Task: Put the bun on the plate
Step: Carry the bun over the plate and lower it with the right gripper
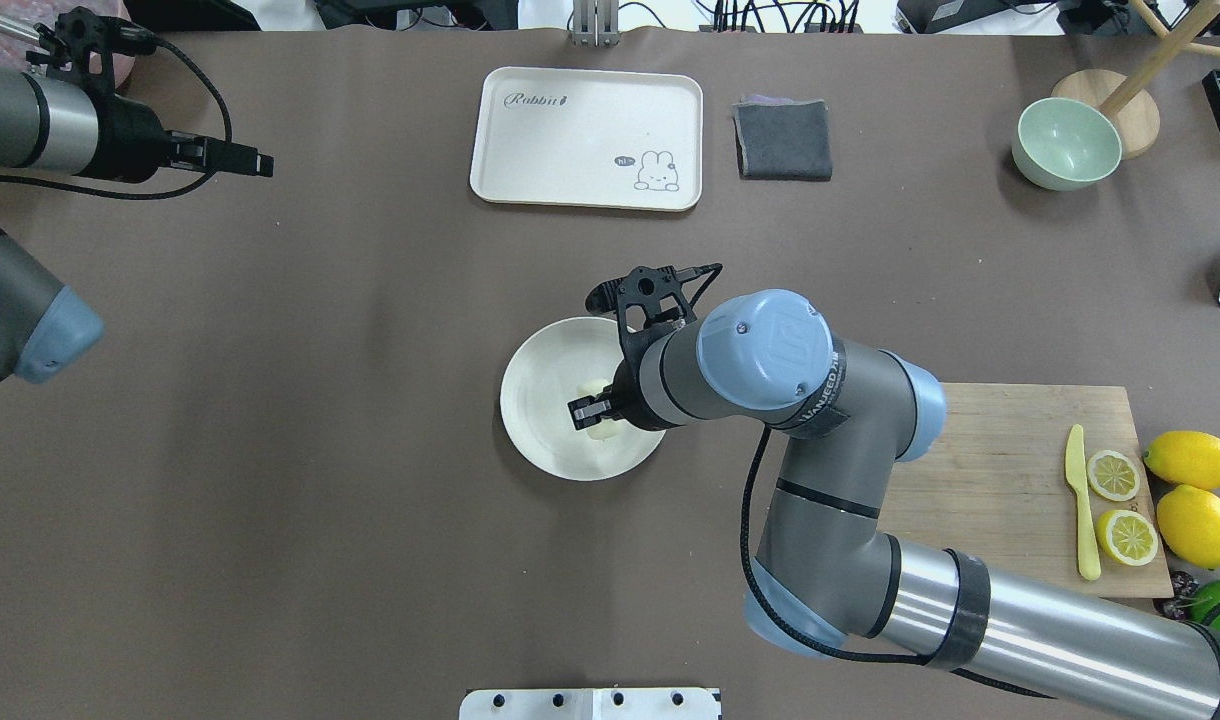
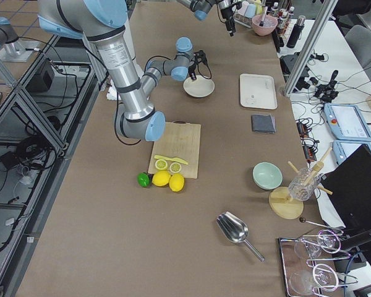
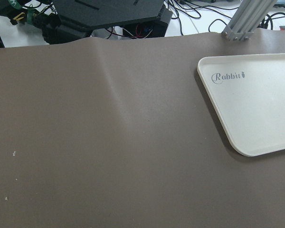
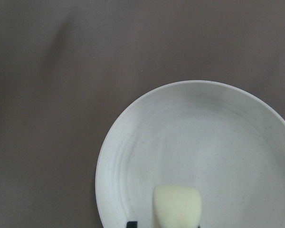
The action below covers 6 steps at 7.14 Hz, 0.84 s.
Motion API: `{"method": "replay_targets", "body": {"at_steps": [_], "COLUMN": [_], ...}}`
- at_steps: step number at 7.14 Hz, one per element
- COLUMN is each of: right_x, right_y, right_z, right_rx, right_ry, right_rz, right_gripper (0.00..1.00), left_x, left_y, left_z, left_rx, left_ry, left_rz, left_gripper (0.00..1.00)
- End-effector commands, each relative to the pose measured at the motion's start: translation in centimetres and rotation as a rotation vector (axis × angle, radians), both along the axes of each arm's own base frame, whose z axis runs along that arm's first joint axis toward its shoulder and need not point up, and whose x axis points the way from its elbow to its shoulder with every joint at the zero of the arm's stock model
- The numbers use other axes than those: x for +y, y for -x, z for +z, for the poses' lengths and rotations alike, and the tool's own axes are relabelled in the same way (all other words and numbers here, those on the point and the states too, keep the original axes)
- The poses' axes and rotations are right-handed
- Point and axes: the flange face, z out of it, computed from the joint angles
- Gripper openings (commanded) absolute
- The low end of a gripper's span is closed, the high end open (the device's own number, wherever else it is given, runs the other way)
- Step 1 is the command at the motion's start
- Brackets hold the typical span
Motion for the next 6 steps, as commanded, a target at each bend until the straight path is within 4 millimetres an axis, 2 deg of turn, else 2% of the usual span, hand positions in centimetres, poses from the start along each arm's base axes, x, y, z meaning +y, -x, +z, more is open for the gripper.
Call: {"method": "replay_targets", "body": {"at_steps": [1, 3, 5, 6], "right_x": [-0.3, -1.2, -1.8, -3.7], "right_y": [-0.1, -0.7, -1.4, -2.8], "right_z": [-0.2, -0.3, -1.3, -0.5], "right_rx": [0.001, 0.000, -0.018, 0.000], "right_ry": [-0.016, -0.016, -0.013, -0.001], "right_rz": [0.020, 0.034, 0.051, 0.076], "right_gripper": [1.00, 1.00, 1.00, 1.00], "left_x": [0.3, 0.5, 0.7, 0.6], "left_y": [-0.7, -0.9, -1.0, -0.5], "left_z": [0.2, 0.0, 0.0, 0.7], "left_rx": [0.012, 0.014, 0.015, 0.004], "left_ry": [0.026, 0.025, 0.025, 0.030], "left_rz": [0.001, 0.005, 0.018, 0.003], "left_gripper": [0.97, 0.97, 0.97, 0.97]}}
